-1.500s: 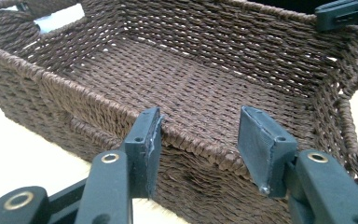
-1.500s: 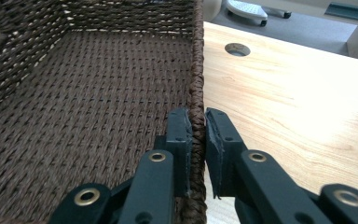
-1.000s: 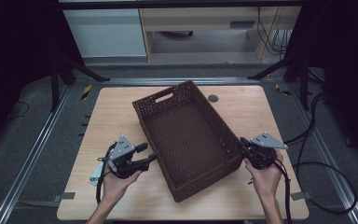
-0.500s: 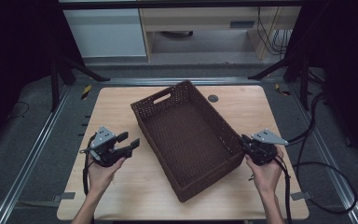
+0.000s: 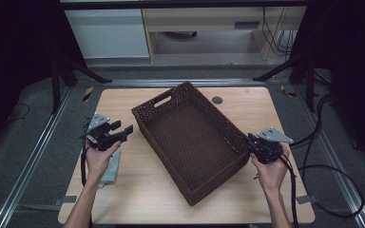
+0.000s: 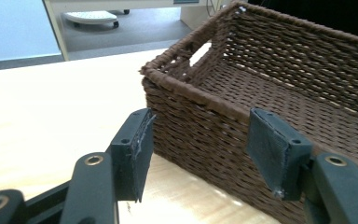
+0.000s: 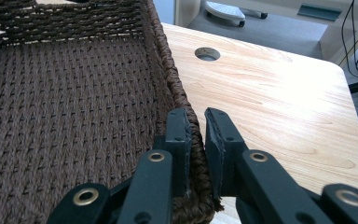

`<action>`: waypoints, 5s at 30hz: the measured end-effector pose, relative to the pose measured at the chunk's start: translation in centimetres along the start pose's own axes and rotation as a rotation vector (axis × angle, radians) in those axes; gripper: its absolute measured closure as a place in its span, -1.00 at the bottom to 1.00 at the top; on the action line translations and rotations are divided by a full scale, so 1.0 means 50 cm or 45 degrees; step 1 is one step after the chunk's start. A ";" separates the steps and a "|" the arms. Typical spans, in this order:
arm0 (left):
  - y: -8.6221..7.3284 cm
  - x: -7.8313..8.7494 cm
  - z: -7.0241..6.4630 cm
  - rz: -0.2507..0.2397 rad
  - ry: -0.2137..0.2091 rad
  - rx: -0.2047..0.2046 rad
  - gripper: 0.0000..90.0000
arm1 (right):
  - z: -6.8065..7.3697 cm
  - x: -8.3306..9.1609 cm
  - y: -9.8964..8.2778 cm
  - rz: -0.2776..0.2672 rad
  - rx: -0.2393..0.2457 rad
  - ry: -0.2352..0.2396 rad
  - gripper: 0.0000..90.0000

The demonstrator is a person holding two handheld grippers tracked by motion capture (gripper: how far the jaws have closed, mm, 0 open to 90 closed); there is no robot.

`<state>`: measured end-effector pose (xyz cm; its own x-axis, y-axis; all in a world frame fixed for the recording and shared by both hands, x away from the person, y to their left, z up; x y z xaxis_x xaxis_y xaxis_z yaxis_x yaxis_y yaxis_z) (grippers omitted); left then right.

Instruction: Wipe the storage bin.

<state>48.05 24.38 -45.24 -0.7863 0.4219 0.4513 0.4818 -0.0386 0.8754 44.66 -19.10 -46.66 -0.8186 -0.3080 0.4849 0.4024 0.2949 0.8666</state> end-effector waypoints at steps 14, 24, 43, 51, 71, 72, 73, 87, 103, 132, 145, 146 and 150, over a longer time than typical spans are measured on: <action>0.033 -0.106 0.028 0.036 0.016 -0.004 -0.10 | -0.006 -0.002 0.019 -0.034 0.020 -0.030 0.42; 0.023 -0.108 0.020 0.097 0.013 -0.052 -0.05 | 0.003 0.034 0.031 -0.077 -0.013 -0.004 0.12; -0.002 -0.057 0.021 0.085 -0.003 -0.022 -0.06 | 0.000 0.013 -0.004 -0.009 -0.032 -0.038 0.28; -0.018 -0.051 0.007 0.118 -0.043 -0.021 0.20 | -0.015 -0.004 0.001 -0.026 -0.061 -0.061 0.19; -0.048 0.025 -0.028 0.088 -0.060 -0.055 0.19 | 0.036 0.007 -0.006 -0.017 -0.012 0.019 0.33; -0.047 0.024 -0.026 0.088 -0.062 -0.051 0.21 | 0.033 0.003 -0.005 -0.021 -0.014 0.014 0.34; -0.047 0.024 -0.026 0.088 -0.062 -0.051 0.24 | 0.031 0.000 -0.005 -0.024 -0.016 0.010 0.35; -0.085 0.029 -0.042 0.145 -0.067 -0.051 0.58 | 0.026 0.017 0.008 -0.049 -0.066 0.035 0.18; -0.102 0.078 -0.074 0.085 -0.102 -0.056 0.37 | 0.039 0.017 -0.016 0.004 -0.041 0.082 0.45; -0.125 0.122 -0.117 0.050 -0.108 -0.055 0.48 | 0.021 0.003 -0.024 0.005 -0.040 0.108 0.51; -0.100 0.182 -0.049 -0.055 -0.071 -0.025 0.12 | 0.022 0.017 -0.031 -0.002 -0.044 0.109 0.52; -0.105 0.186 -0.037 -0.047 -0.052 -0.028 0.10 | 0.022 0.019 -0.032 -0.003 -0.044 0.110 0.52; -0.144 0.188 0.012 0.047 0.041 -0.078 0.00 | 0.022 0.023 -0.034 0.002 -0.041 0.104 0.52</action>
<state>37.40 29.17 -47.40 -0.7810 0.3898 0.4879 0.4868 -0.1094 0.8666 42.59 -18.94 -47.69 -0.7821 -0.3810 0.4931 0.4176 0.2669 0.8686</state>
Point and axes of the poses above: each handheld gripper's, and its own axes: x roughly backward along the jaws, y roughly out of its top, z roughly to its left, the point moved 9 cm from there along -x, roughly forward along the jaws, and after that the axes turned 4 degrees about x, right-handed, at the moved point
